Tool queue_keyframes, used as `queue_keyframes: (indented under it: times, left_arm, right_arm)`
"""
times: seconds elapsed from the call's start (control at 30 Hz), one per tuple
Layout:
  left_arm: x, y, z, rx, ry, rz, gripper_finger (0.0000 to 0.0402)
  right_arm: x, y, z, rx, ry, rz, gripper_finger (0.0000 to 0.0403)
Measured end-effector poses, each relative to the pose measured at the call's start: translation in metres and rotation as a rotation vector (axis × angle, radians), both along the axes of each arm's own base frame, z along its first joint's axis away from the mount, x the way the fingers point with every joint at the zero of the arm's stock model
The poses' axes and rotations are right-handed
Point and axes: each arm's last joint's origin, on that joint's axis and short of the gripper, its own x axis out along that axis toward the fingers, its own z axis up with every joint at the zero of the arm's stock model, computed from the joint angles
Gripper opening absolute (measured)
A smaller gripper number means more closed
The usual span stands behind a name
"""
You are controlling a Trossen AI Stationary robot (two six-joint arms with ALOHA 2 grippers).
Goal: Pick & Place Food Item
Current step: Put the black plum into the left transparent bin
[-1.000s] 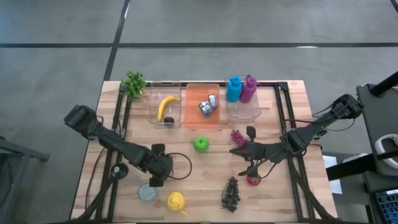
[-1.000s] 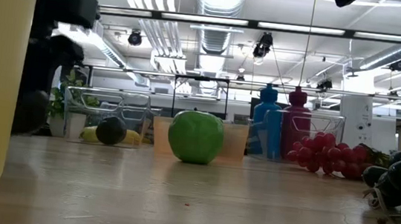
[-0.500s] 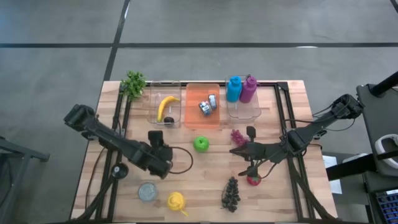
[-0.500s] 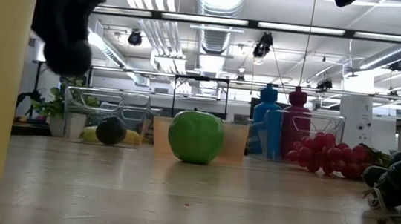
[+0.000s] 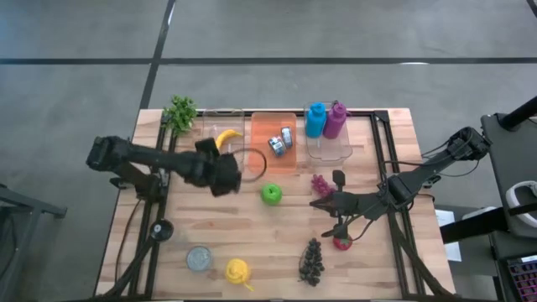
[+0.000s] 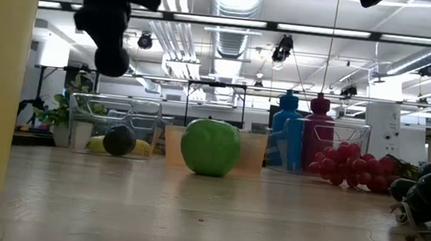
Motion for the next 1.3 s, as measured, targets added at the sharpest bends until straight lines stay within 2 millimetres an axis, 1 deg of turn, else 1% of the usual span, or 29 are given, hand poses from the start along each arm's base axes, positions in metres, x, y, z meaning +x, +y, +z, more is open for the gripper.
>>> queue_keyframes:
  times: [0.13, 0.27, 0.4, 0.57, 0.73, 0.97, 1.3]
  left_arm:
    - [0.0, 0.03, 0.002, -0.018, 0.033, 0.041, 0.0216]
    - [0.002, 0.057, 0.0, -0.106, 0.024, 0.076, 0.0217]
    - [0.001, 0.074, 0.0, -0.129, 0.014, 0.101, 0.0215]
    - [-0.001, 0.089, -0.001, -0.17, -0.001, 0.14, 0.0218]
    - [-0.001, 0.098, -0.004, -0.2, -0.035, 0.152, 0.0217]
    - [-0.002, 0.099, -0.022, -0.239, -0.028, 0.129, 0.0224]
    - [-0.007, 0.099, -0.034, -0.246, -0.007, 0.146, 0.0263]
  right_arm:
    - [0.0, 0.0, 0.0, 0.0, 0.0, 0.0, 0.0008]
    - [0.0, 0.0, 0.0, 0.0, 0.0, 0.0, 0.0008]
    - [0.0, 0.0, 0.0, 0.0, 0.0, 0.0, 0.0008]
    - [0.0, 0.0, 0.0, 0.0, 0.0, 0.001, 0.0008]
    - [0.0, 0.0, 0.0, 0.0, 0.0, 0.001, 0.0008]
    - [0.0, 0.0, 0.0, 0.0, 0.0, 0.001, 0.0008]
    - [0.0, 0.0, 0.0, 0.0, 0.0, 0.001, 0.0008]
